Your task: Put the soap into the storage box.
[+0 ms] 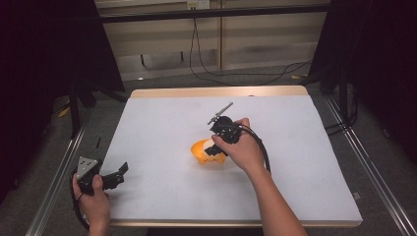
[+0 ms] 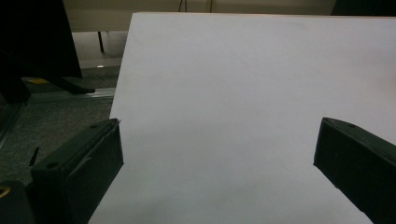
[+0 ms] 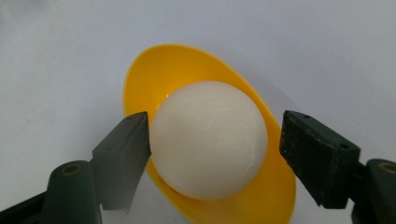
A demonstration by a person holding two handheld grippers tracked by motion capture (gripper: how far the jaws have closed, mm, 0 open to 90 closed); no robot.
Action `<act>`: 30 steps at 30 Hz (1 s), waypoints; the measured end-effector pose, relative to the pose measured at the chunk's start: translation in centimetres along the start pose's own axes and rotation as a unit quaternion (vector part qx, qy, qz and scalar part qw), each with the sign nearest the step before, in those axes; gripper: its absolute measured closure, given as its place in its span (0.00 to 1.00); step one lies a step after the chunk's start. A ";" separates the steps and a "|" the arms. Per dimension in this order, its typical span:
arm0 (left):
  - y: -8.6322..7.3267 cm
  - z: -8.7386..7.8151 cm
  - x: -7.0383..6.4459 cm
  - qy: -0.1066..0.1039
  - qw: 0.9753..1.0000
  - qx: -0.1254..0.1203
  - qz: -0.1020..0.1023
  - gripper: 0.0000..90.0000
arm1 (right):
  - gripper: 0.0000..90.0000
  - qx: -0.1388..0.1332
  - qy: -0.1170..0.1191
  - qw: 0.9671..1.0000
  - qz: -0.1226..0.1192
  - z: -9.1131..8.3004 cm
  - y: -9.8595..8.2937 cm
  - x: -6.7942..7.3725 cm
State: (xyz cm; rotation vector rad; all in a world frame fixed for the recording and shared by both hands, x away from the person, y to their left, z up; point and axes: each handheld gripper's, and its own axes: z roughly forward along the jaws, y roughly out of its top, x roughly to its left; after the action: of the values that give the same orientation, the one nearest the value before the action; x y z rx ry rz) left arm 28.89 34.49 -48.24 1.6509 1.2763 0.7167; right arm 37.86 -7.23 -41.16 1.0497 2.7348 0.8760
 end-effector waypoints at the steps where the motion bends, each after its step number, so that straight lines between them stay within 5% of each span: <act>1: 0.0 0.0 0.0 0.001 1.000 0.001 0.001 0.01 | 0.28 -0.002 -0.001 1.000 0.000 -0.1 -0.1 -0.1; 12: 0.0 0.0 0.0 0.003 1.000 0.002 0.003 0.01 | 0.21 -0.016 -0.010 1.000 0.014 -0.9 -1.5 -0.6; 19: 0.0 0.0 -0.1 -0.001 1.000 0.002 0.002 0.01 | 0.02 -0.034 -0.055 0.998 0.029 -2.0 -2.9 -1.3; 30: 0.0 0.0 0.0 -0.002 1.000 0.002 0.005 0.01 | 0.00 -0.056 -0.078 0.994 0.055 -3.4 -5.1 -2.4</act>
State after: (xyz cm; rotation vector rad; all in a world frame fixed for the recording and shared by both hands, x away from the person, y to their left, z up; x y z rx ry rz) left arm 28.92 34.44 -48.25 1.6635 1.2675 0.7161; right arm 35.77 -13.48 -41.40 1.2027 2.4908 0.9108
